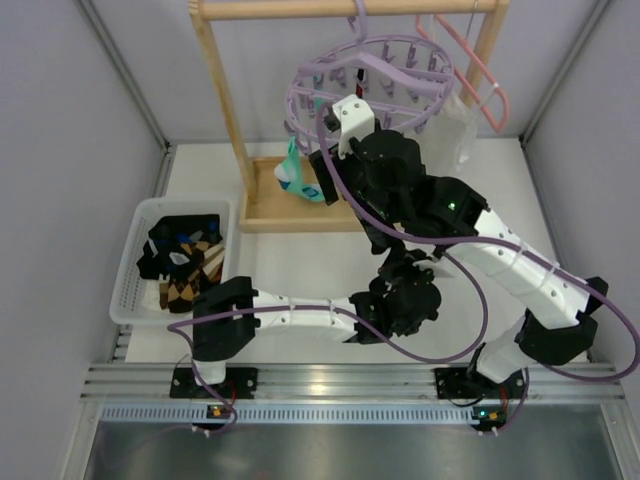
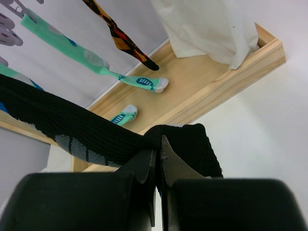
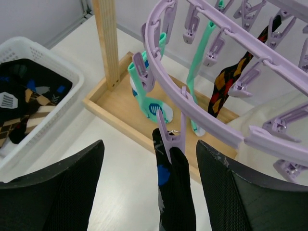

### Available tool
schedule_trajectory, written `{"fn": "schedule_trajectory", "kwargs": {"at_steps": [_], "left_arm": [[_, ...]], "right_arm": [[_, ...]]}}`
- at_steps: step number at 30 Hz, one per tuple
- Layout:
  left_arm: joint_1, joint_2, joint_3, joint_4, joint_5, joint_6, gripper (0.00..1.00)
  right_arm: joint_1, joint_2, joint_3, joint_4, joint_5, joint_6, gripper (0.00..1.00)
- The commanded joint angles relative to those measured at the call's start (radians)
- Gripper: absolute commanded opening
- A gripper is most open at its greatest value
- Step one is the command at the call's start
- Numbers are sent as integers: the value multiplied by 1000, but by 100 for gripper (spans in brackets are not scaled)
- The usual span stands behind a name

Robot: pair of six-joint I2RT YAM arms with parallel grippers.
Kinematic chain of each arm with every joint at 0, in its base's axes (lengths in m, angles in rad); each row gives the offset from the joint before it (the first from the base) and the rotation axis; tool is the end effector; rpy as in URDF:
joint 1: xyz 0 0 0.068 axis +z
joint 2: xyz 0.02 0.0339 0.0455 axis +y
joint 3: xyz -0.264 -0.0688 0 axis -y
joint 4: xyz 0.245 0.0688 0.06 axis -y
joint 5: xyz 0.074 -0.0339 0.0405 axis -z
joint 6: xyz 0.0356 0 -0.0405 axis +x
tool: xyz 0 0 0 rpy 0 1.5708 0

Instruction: Remove the socks clipped to the hanger

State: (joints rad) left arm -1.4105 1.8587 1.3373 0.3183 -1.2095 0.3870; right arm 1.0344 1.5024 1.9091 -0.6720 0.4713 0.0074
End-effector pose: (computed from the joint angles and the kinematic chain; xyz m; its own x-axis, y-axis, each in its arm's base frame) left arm 0.1002 -0.4114 0.2792 0.0467 0.5470 -0.8358 0.1999 0.8147 0.5444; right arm 0.1699 0.2541 0.5012 -0.1380 -0.2192 -0.9659 -0.5409 0.8336 -0.1119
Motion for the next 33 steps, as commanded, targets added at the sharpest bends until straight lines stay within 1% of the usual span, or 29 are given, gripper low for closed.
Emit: {"fn": "schedule_trajectory", "kwargs": {"at_steps": [1,4,8,16,22,24,28,30,31,33], "left_arm": [[-8,11,51,25,-30,73,0],[-13,4,42,25,-32,73,0],[-24,-7,37,25,-28,79,0],[-31,-19,34,25,-22,76,0],[-33,-19,29,27,-22,70,0],[-33,-19,26,25,-22,64,0],[-33,-23,22,25,-19,55,0],[-33,-27,17,25,-22,53,0],[-33,-30,16,25,-21,50,0],[-33,-36,8,25,-19,47,0]], "right_arm": [[13,47,62,19,58,-60,74],[12,70,73,25,112,-75,71],[12,85,71,44,159,-86,71],[0,125,59,97,199,-101,62],[-13,140,48,138,248,-109,60],[-17,140,33,155,260,-109,58],[-23,139,16,186,276,-109,48],[-25,140,15,186,279,-112,47],[-25,139,13,187,280,-112,42],[-27,134,4,195,283,-112,39]]}}
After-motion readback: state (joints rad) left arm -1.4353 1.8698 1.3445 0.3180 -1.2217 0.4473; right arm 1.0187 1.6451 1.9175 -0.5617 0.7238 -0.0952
